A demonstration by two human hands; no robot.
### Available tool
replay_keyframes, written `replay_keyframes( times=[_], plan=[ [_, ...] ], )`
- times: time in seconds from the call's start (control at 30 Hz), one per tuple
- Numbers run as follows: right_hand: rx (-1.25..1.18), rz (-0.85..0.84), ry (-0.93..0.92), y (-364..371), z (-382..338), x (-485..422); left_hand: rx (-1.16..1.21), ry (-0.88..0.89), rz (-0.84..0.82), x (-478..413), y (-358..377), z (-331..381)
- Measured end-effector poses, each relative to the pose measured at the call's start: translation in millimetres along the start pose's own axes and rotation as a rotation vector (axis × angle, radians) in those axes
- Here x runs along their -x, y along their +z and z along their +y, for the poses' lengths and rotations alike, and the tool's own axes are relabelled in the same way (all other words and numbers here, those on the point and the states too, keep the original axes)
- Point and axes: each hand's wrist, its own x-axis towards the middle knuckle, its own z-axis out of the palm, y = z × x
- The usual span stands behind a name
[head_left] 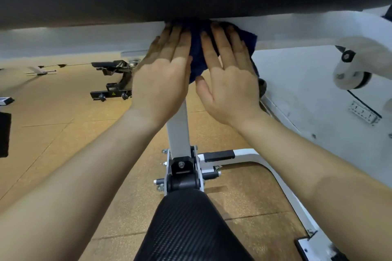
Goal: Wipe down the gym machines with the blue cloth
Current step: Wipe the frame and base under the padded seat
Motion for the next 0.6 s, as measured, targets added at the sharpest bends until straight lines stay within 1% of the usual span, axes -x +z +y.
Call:
replay_keyframes(
  times=[0.1, 0.17, 0.23, 0.43, 0.5, 0.6],
  plan=[
    [-0.072, 0.008, -0.026, 3.6, -6.0, -4.9, -0.028, -0.05, 0.039, 0.0, 4.1, 0.2],
    [-0.039, -0.006, -0.057, 1.5, 12.8, -2.0, -0.052, -0.011, 0.059, -6.0, 8.4, 10.9],
    [-0.004, -0.013, -0.046, -2.7, 38.1, 4.3, -0.051, 0.029, 0.043, -14.5, 14.1, 28.0],
    [0.012, 0.014, 0.032, -19.3, 102.3, 16.1, -0.036, 0.07, -0.101, -38.3, 42.3, 92.1],
    [0.024, 0.016, 0.043, -24.1, 121.1, 20.0, -0.076, 0.123, -0.083, -45.6, 49.0, 104.6],
    [0.072, -0.015, 0.053, -33.2, 151.9, 29.7, -0.064, 0.21, -0.048, -55.2, 52.5, 127.7]
  ],
)
